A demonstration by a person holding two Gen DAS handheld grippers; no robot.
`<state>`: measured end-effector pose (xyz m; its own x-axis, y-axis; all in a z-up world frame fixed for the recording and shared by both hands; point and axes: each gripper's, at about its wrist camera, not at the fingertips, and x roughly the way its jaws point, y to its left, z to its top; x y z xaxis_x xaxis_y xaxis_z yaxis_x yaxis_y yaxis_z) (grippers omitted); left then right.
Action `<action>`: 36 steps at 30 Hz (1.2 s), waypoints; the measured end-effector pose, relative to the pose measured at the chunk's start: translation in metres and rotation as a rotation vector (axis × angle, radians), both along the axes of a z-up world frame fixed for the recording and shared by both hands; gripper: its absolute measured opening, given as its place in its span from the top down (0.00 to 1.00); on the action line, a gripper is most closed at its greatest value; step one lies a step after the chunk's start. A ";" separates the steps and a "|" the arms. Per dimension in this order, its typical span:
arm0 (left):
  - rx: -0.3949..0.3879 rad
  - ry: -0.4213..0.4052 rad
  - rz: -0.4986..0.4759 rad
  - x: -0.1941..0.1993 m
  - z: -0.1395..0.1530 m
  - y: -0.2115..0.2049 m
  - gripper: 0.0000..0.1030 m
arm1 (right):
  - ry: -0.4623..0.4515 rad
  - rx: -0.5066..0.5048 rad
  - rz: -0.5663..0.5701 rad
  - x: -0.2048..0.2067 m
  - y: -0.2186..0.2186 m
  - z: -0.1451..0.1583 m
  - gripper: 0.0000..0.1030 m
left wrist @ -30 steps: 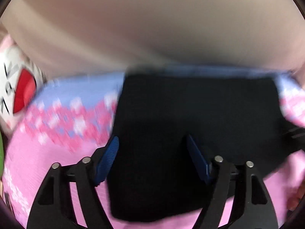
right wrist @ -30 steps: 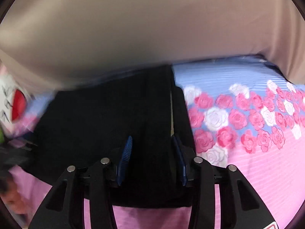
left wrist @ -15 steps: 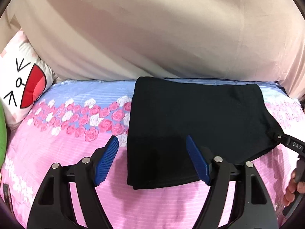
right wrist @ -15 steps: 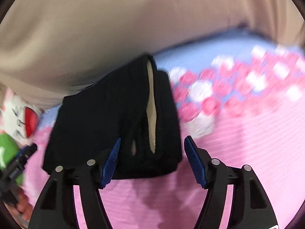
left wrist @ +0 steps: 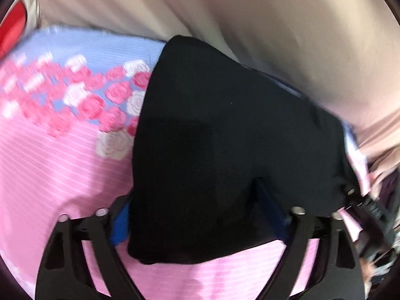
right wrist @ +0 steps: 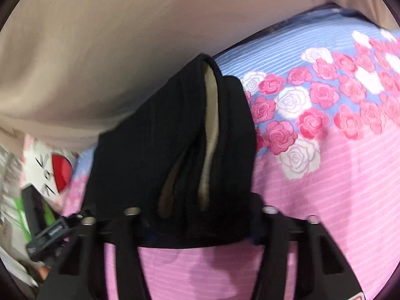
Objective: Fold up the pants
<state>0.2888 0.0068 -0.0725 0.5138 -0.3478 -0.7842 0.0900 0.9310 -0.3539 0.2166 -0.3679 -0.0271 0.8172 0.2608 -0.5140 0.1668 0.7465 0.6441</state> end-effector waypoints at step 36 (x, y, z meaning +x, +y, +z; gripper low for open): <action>0.115 -0.168 0.008 -0.165 0.063 0.015 0.10 | -0.076 -0.230 -0.101 -0.175 0.030 0.051 0.48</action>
<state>0.1241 0.0221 -0.0096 0.6434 -0.2562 -0.7214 0.1309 0.9653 -0.2261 0.0418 -0.3382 0.0239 0.8717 0.0592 -0.4864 0.2056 0.8569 0.4728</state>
